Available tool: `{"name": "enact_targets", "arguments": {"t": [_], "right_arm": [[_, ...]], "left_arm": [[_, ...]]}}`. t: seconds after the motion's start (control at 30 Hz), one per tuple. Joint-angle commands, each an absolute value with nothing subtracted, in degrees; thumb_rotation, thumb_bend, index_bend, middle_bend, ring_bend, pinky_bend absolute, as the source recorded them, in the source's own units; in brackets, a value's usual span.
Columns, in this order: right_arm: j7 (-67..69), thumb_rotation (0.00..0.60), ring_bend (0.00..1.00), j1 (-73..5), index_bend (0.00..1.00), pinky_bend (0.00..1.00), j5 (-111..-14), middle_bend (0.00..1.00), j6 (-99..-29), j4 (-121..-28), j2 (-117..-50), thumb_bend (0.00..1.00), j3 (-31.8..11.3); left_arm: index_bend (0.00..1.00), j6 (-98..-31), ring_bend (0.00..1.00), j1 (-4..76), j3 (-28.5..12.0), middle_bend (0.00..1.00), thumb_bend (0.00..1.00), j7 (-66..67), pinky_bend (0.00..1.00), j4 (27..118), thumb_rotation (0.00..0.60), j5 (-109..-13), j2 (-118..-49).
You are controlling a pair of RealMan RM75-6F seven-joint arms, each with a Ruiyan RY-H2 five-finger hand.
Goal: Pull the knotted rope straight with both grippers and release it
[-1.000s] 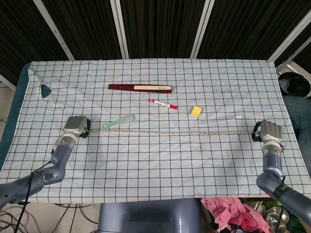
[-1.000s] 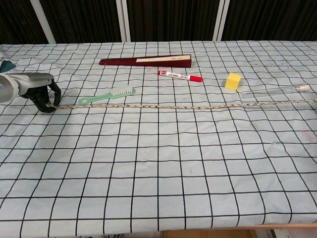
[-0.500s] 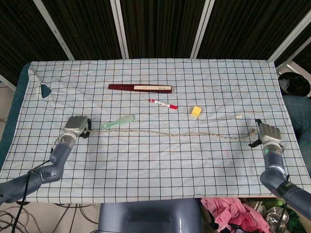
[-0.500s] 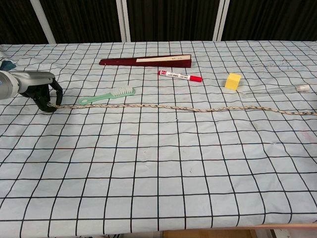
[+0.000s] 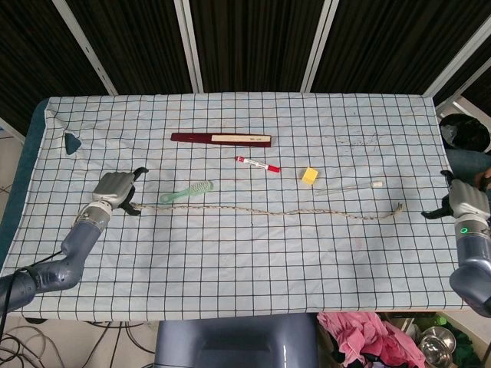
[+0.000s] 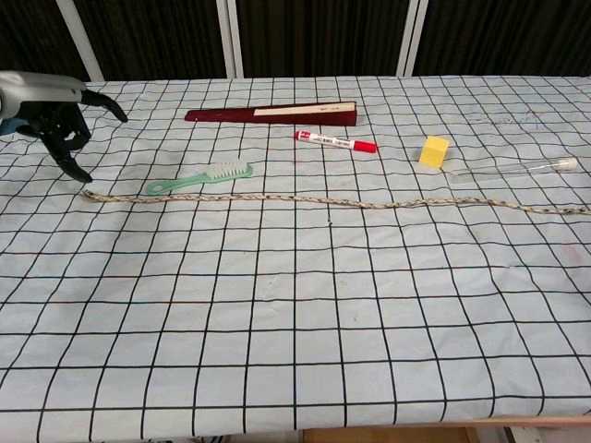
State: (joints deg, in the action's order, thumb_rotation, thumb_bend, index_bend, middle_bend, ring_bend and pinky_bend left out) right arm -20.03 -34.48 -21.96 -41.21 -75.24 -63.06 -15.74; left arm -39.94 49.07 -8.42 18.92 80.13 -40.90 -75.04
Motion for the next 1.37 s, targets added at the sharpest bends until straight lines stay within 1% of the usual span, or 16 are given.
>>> {"name": "enact_targets", "arguments": {"t": [0.03, 0.07, 0.1, 0.13, 0.17, 0.2, 0.3, 0.4, 0.47, 0.5, 0.6, 0.73, 0.87, 0.93, 1.03, 1.37], "right_arm": [[-16.19, 0.600, 0.67, -30.96, 0.07, 0.67, -27.29, 0.52, -50.00, -82.45, -58.51, 0.05, -17.21], [-15.38, 0.600, 0.57, -30.21, 0.06, 0.57, -28.43, 0.41, -51.65, -83.73, -57.99, 0.05, -17.39], [-14.21, 0.600, 0.50, -29.06, 0.06, 0.50, -30.38, 0.35, -53.94, -85.60, -57.34, 0.05, -17.46], [-12.96, 0.600, 0.42, -27.82, 0.06, 0.39, -32.72, 0.28, -56.28, -87.33, -56.88, 0.05, -17.38], [-12.14, 0.600, 0.35, -26.99, 0.06, 0.31, -34.42, 0.22, -57.75, -88.33, -56.70, 0.05, -17.23], [-10.80, 0.600, 0.31, -25.59, 0.06, 0.27, -37.50, 0.19, -60.16, -89.85, -56.51, 0.05, -16.79], [-7.15, 0.600, 0.21, -21.00, 0.06, 0.23, -47.36, 0.11, -67.74, -93.57, -56.64, 0.05, -14.42], [-5.81, 0.600, 0.19, -16.71, 0.06, 0.22, -55.37, 0.09, -74.74, -96.68, -56.91, 0.05, -11.30], [-6.06, 0.600, 0.19, -14.58, 0.06, 0.21, -60.37, 0.09, -78.64, -97.75, -57.42, 0.05, -9.12], [-6.20, 0.600, 0.19, -12.86, 0.06, 0.21, -64.49, 0.09, -81.60, -98.27, -58.06, 0.05, -7.20], [-5.22, 0.600, 0.18, -9.85, 0.06, 0.21, -72.83, 0.08, -86.16, -98.06, -59.88, 0.05, -3.41], [-4.19, 0.600, 0.17, -7.42, 0.06, 0.20, -79.72, 0.08, -89.02, -97.05, -62.39, 0.05, -0.17], [-5.10, 0.600, 0.17, -5.87, 0.06, 0.20, -84.35, 0.08, -91.41, -95.98, -64.81, 0.05, 1.44], [-4.85, 0.600, 0.17, -5.76, 0.06, 0.20, -86.45, 0.08, -91.19, -96.07, -65.27, 0.05, 2.34], [-5.73, 0.600, 0.17, -5.69, 0.06, 0.20, -87.86, 0.08, -91.15, -95.80, -65.69, 0.05, 2.52], [-5.97, 0.600, 0.17, -5.87, 0.06, 0.20, -87.99, 0.08, -90.05, -94.45, -66.93, 0.05, 1.42]], "left_arm": [[0.12, -50.13, 0.48, 47.13, -9.26, 0.48, 0.00, 21.55, 0.57, 92.90, 0.600, -40.91, -67.34], [0.13, -52.47, 0.41, 46.36, -9.32, 0.41, 0.00, 21.71, 0.49, 94.90, 0.600, -41.73, -66.53], [0.13, -56.43, 0.33, 45.04, -9.29, 0.34, 0.00, 22.16, 0.42, 97.61, 0.600, -43.22, -65.51], [0.13, -60.63, 0.28, 43.53, -9.00, 0.30, 0.00, 22.82, 0.38, 100.16, 0.600, -44.86, -64.79], [0.13, -63.43, 0.21, 42.42, -8.65, 0.24, 0.00, 23.33, 0.32, 101.79, 0.600, -46.05, -64.35], [0.13, -67.50, 0.17, 40.57, -7.66, 0.21, 0.00, 24.42, 0.29, 104.42, 0.600, -48.04, -63.57], [0.13, -76.67, 0.10, 35.37, -4.02, 0.15, 0.00, 27.64, 0.22, 110.70, 0.600, -53.17, -61.55], [0.13, -84.10, 0.07, 29.41, -0.28, 0.13, 0.00, 26.42, 0.12, 114.51, 0.600, -59.60, -60.01], [0.13, -87.73, 0.03, 26.12, 1.70, 0.10, 0.00, 24.29, 0.05, 114.94, 0.600, -63.85, -59.51], [0.13, -90.66, 0.01, 23.20, 3.72, 0.09, 0.00, 22.32, 0.01, 114.46, 0.600, -67.48, -59.21], [0.13, -94.96, 0.00, 17.43, 7.98, 0.08, 0.00, 17.67, 0.00, 111.99, 0.600, -73.92, -58.69], [0.13, -96.98, 0.00, 12.76, 11.14, 0.07, 0.00, 13.53, 0.00, 108.36, 0.600, -78.73, -58.76], [0.13, -97.19, 0.00, 10.67, 12.25, 0.06, 0.00, 10.34, 0.00, 104.49, 0.600, -83.29, -59.85], [0.13, -96.46, 0.00, 10.74, 12.22, 0.06, 0.00, 7.88, 0.00, 102.22, 0.600, -85.64, -60.43], [0.13, -95.29, 0.00, 10.45, 11.76, 0.06, 0.00, 7.10, 0.00, 100.49, 0.600, -86.00, -61.23], [0.13, -95.25, 0.00, 9.00, 9.82, 0.06, 0.00, 8.93, 0.00, 99.75, 0.600, -86.60, -62.40]]}}
